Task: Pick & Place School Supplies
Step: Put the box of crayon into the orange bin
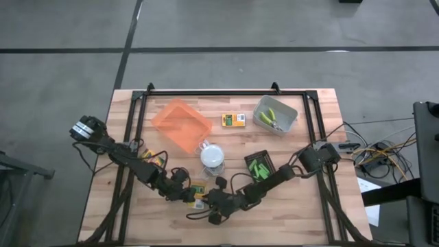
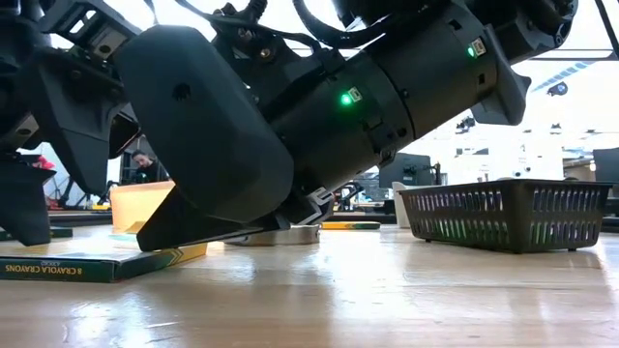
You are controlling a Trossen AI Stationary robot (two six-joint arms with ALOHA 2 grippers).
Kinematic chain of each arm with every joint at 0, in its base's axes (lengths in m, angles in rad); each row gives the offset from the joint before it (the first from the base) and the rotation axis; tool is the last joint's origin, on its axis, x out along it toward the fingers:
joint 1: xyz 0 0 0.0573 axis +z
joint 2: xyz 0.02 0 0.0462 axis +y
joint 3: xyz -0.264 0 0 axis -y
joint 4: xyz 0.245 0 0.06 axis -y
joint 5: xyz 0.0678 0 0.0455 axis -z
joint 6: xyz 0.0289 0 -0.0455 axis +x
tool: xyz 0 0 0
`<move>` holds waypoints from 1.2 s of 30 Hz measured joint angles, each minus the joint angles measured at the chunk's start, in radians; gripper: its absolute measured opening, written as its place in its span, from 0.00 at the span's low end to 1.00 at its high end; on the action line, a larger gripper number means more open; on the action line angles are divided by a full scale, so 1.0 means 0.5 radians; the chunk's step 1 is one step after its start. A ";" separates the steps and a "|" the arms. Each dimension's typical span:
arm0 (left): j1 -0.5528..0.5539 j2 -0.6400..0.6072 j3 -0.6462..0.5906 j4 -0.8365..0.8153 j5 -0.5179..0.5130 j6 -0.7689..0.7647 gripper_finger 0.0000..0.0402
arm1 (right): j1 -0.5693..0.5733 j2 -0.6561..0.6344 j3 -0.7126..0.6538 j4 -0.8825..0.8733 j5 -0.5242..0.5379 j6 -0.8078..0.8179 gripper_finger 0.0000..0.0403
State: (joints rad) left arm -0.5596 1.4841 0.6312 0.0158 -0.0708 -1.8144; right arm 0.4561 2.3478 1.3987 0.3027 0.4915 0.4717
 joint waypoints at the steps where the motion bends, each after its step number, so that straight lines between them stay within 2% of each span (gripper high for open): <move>1: 0.003 0.000 0.000 0.000 -0.001 -0.001 0.62 | 0.000 0.001 0.000 0.000 0.000 0.000 0.17; 13: 0.016 0.000 -0.077 0.019 -0.079 -0.036 0.62 | 0.000 -0.002 -0.001 -0.049 -0.008 0.053 0.17; 23: 0.016 0.000 -0.347 0.613 -0.122 -0.054 0.62 | -0.002 -0.002 -0.002 -0.072 -0.047 0.091 0.17; 36: 0.016 0.000 -0.352 0.612 -0.132 -0.087 0.62 | -0.001 -0.005 -0.006 -0.126 -0.058 0.091 0.17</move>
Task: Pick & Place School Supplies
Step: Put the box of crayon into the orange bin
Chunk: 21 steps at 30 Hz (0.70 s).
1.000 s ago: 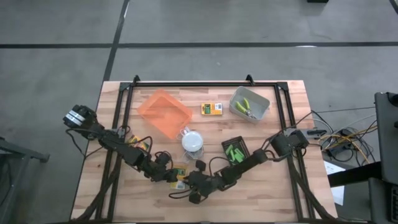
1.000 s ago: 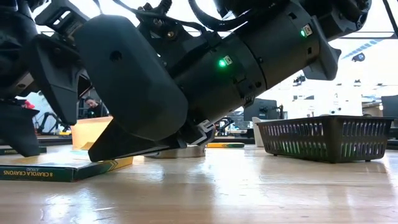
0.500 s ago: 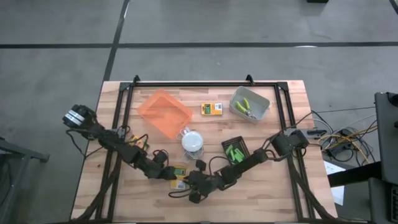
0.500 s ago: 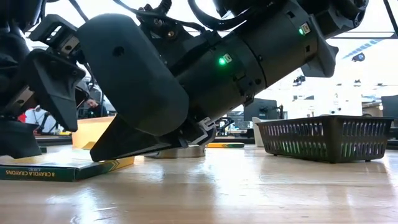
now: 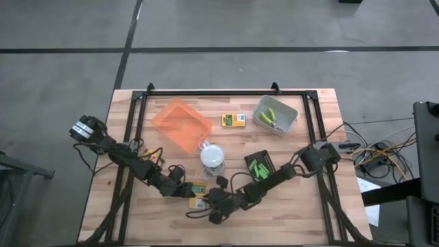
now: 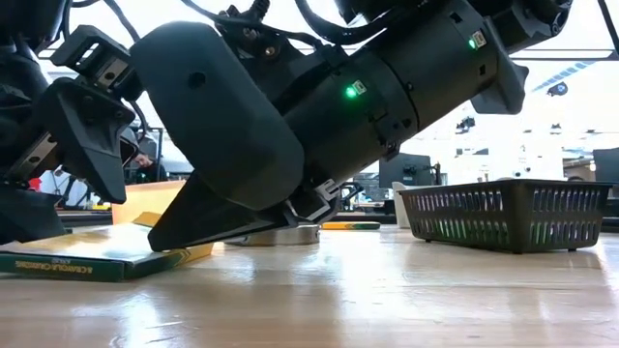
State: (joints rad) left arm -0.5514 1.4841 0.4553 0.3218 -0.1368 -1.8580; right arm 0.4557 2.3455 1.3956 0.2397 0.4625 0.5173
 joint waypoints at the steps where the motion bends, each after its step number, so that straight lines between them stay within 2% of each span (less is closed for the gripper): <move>1: 0.000 0.000 0.000 0.000 -0.001 0.000 0.62 | 0.000 -0.001 -0.004 -0.001 0.001 0.000 0.17; 5: -0.001 0.000 0.000 -0.001 -0.030 -0.004 0.62 | 0.000 -0.001 -0.008 -0.001 0.001 0.000 0.17; 11: 0.002 0.001 -0.003 -0.009 -0.195 -0.004 0.62 | 0.000 -0.001 -0.008 -0.001 0.001 0.000 0.17; 21: 0.003 0.002 -0.003 0.009 -0.200 0.049 0.62 | 0.000 -0.001 -0.008 0.000 0.001 -0.001 0.17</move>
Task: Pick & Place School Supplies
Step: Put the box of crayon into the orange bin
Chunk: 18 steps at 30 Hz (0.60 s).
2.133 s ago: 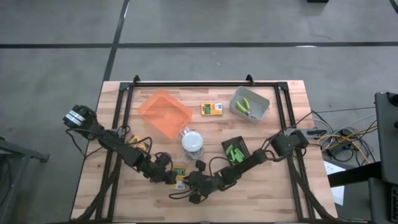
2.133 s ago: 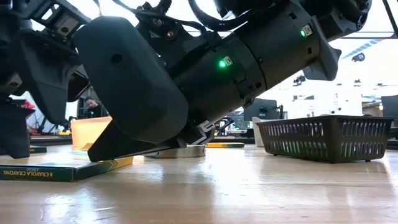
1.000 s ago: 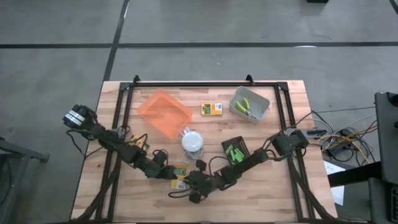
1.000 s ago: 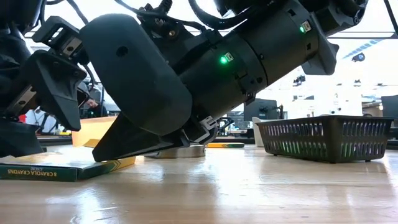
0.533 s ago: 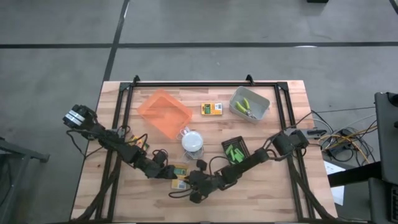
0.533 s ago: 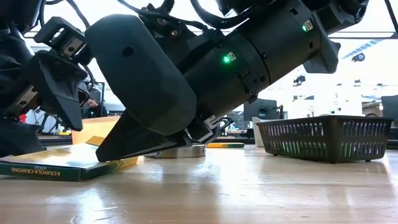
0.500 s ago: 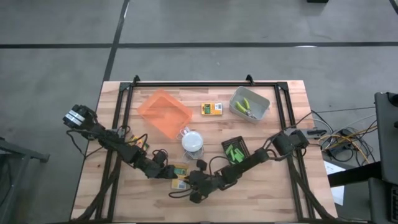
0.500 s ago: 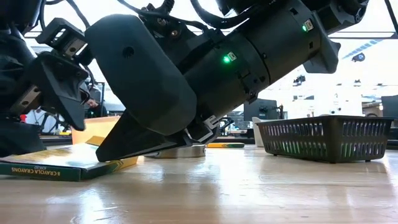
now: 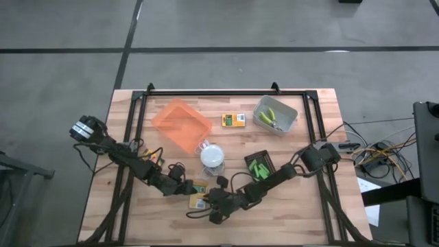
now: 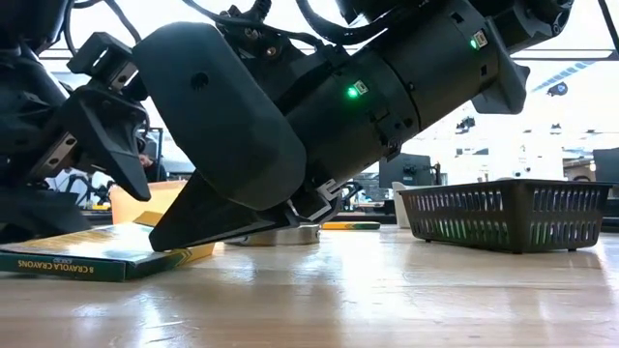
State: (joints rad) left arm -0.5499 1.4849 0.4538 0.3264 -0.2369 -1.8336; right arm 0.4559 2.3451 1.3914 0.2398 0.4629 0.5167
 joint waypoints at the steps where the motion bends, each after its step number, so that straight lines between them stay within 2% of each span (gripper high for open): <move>1: 0.000 0.000 0.000 0.013 0.000 0.000 0.62 | 0.000 0.000 0.000 0.000 0.000 0.000 0.17; 18: 0.028 0.000 0.032 0.019 0.003 0.085 0.62 | 0.000 0.000 -0.003 0.015 0.016 0.000 0.17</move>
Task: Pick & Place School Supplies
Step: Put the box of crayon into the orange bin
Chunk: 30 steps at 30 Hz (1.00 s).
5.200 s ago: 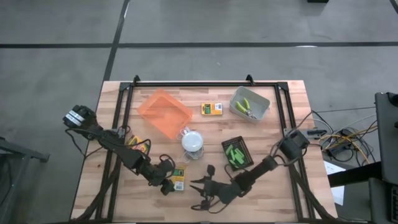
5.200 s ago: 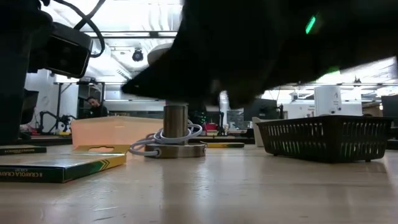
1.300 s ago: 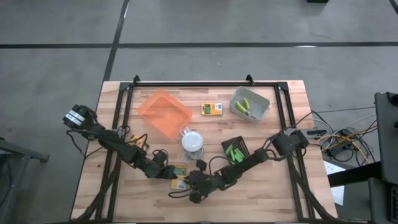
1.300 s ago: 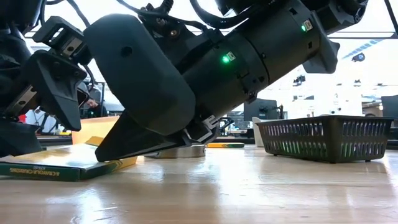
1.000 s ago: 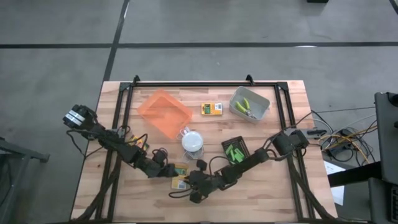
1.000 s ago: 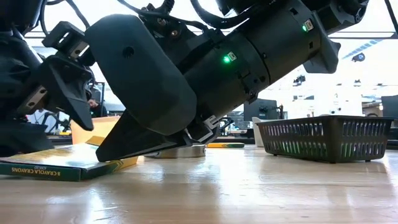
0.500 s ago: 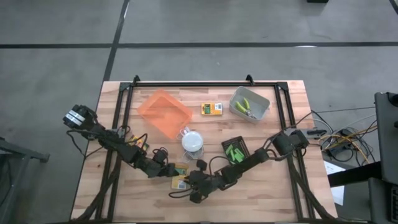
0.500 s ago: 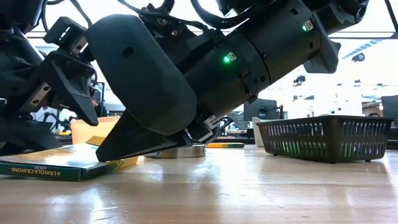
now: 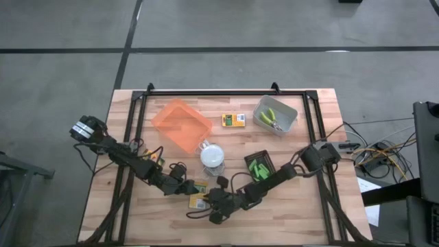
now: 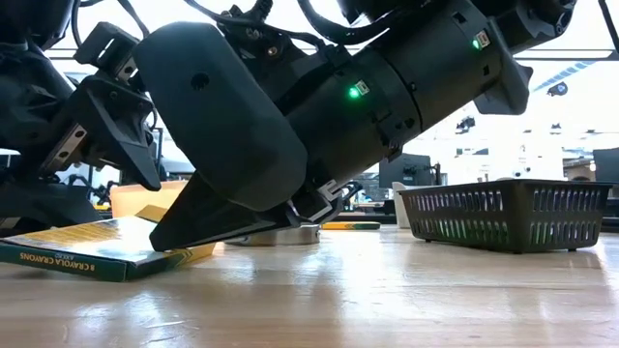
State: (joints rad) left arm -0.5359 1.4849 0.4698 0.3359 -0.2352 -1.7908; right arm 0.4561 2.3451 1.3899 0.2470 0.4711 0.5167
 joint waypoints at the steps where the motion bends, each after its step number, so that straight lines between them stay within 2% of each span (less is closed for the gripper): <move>1: 0.001 0.006 0.000 0.003 0.000 0.000 0.62 | 0.000 0.000 -0.002 0.012 0.000 -0.001 0.17; 22: 0.029 0.135 0.005 0.131 0.001 -0.038 0.62 | -0.001 0.004 -0.005 0.061 0.004 -0.008 0.17; 25: 0.030 0.135 0.005 0.125 0.003 -0.045 0.59 | -0.001 0.004 -0.005 0.061 0.004 -0.008 0.17; 30: 0.031 0.137 0.006 0.113 0.000 -0.078 0.46 | -0.001 0.004 -0.005 0.059 0.004 -0.008 0.17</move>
State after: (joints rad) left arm -0.5205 1.5532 0.4728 0.3924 -0.2352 -1.8297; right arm 0.4557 2.3470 1.3872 0.2765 0.4731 0.5129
